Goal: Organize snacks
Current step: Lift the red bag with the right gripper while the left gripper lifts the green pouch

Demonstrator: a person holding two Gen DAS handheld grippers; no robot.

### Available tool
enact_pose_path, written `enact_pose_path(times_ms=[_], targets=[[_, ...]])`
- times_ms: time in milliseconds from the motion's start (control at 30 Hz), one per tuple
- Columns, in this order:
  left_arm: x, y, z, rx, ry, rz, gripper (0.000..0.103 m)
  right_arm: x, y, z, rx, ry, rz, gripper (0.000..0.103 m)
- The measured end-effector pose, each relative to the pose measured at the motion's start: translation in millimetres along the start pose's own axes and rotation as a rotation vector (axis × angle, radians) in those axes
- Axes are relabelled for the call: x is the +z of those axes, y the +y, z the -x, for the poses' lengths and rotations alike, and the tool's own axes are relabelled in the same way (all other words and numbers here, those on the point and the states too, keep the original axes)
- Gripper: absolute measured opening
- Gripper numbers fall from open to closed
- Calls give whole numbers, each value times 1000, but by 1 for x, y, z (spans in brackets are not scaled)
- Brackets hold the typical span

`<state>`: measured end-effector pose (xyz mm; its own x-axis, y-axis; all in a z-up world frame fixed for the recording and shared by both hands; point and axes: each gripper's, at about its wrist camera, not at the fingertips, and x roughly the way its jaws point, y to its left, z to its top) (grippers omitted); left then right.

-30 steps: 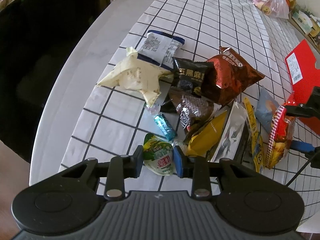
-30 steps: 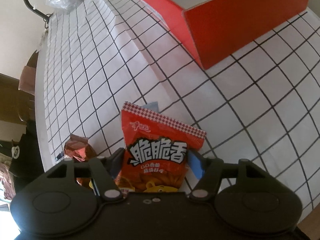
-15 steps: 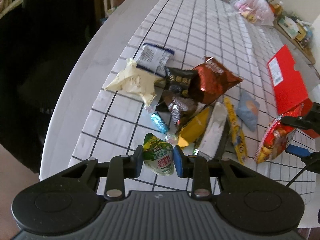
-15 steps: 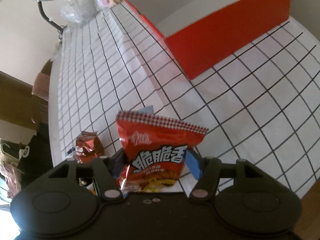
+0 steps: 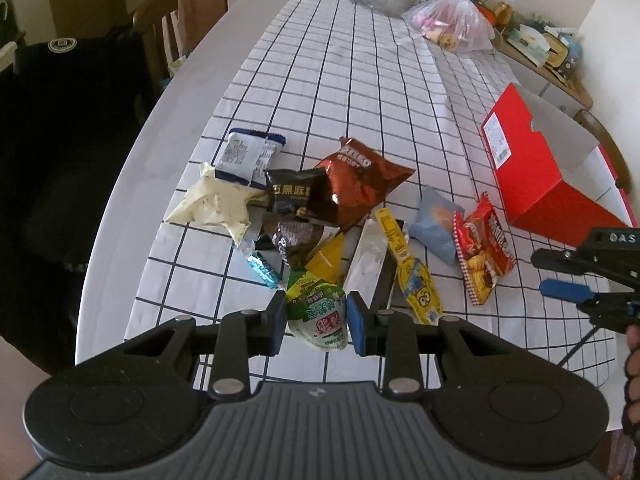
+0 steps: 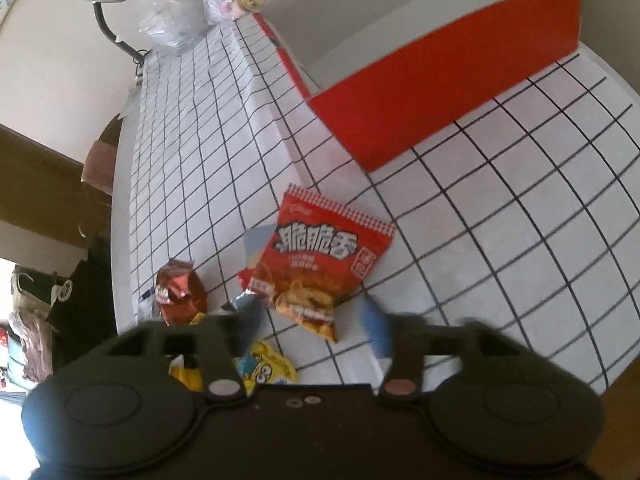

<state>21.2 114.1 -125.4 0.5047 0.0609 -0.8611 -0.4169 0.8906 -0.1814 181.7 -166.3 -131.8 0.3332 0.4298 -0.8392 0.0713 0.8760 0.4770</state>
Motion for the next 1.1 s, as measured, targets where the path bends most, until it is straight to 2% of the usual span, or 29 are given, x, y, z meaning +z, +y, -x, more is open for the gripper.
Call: enact_pose_path(times_ms=[67,133,467,533,733,800,900,1100], targets=[[2,0,2,6,-6,14,31,4,0,-2,-29,-21,-8,90],[2,0,3,5,-2,41,31,12,-3,-13,-10,13,-35,92],[-4,-6,3,27,5,59,31,29,21,-65,-87,52,-52,92],[-5,-4,5,28,3,63,31,31,25,-73,-124,60,-49,90],[-5,3,5,33,4,79,31,28,31,-85,-200,42,-50,83],[-6,5,5,33,3,81,31,27,35,-87,-216,36,-36,75],[-5,8,4,30,5,85,31,27,36,-83,-220,22,-15,67],[-4,9,2,22,10,82,31,21,27,-69,-177,-2,-8,59]])
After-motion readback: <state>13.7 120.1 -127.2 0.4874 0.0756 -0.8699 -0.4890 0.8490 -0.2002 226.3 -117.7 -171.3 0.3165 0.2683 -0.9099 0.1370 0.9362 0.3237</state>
